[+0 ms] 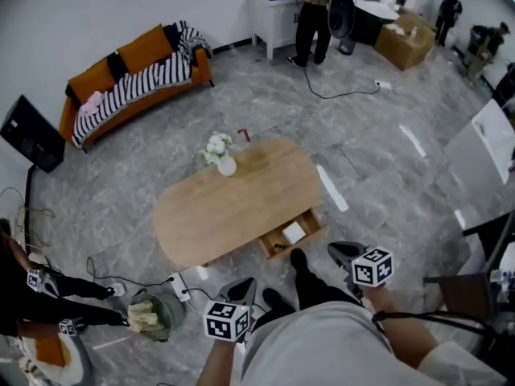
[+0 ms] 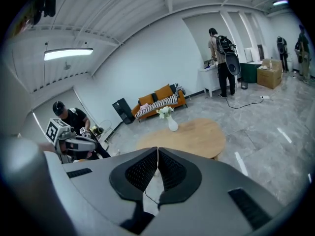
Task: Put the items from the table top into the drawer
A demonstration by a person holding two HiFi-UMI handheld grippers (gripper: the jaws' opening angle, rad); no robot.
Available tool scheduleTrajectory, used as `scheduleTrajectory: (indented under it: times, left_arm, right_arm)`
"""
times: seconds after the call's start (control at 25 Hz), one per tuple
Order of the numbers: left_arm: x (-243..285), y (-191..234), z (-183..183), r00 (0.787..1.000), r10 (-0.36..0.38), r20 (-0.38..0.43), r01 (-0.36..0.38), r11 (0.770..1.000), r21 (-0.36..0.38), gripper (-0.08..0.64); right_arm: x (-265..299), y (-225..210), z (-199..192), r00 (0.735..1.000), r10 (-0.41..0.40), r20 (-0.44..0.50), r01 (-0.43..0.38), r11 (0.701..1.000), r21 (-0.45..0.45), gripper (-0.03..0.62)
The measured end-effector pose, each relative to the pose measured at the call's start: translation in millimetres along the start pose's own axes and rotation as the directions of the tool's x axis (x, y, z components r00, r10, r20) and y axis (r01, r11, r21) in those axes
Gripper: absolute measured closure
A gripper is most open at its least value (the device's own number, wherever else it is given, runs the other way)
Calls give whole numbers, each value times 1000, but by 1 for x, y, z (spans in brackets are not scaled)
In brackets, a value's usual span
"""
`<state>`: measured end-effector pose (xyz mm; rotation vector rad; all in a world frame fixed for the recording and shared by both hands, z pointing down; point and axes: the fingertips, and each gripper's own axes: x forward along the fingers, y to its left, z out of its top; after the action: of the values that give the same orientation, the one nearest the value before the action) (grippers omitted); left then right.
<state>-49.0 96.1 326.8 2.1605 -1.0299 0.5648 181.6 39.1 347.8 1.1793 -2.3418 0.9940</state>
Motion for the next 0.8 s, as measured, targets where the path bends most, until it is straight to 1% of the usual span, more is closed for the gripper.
scheduleTrajectory:
  times: [0.2, 0.4, 0.48, 0.64, 0.8]
  left_arm:
    - [-5, -15, 24, 999, -15, 48, 14, 999, 38, 558]
    - [-6, -25, 39, 996, 0, 90, -5, 998, 56, 559]
    - [-6, -24, 41, 995, 18, 98, -23, 998, 51, 558]
    - [-5, -24, 38, 993, 46, 108, -48, 999, 16, 558]
    - [-2, -28, 36, 993, 58, 106, -58, 998, -1, 559]
  right_arm:
    - [-17, 3, 1, 999, -19, 34, 19, 1000, -5, 558]
    - [-30, 2, 9, 998, -2, 56, 4, 999, -33, 558]
    - [-33, 2, 14, 998, 5, 56, -2, 999, -52, 560]
    - [-41, -1, 22, 998, 17, 54, -12, 996, -91, 560]
    - [-49, -9, 27, 998, 15, 59, -10, 996, -86, 560]
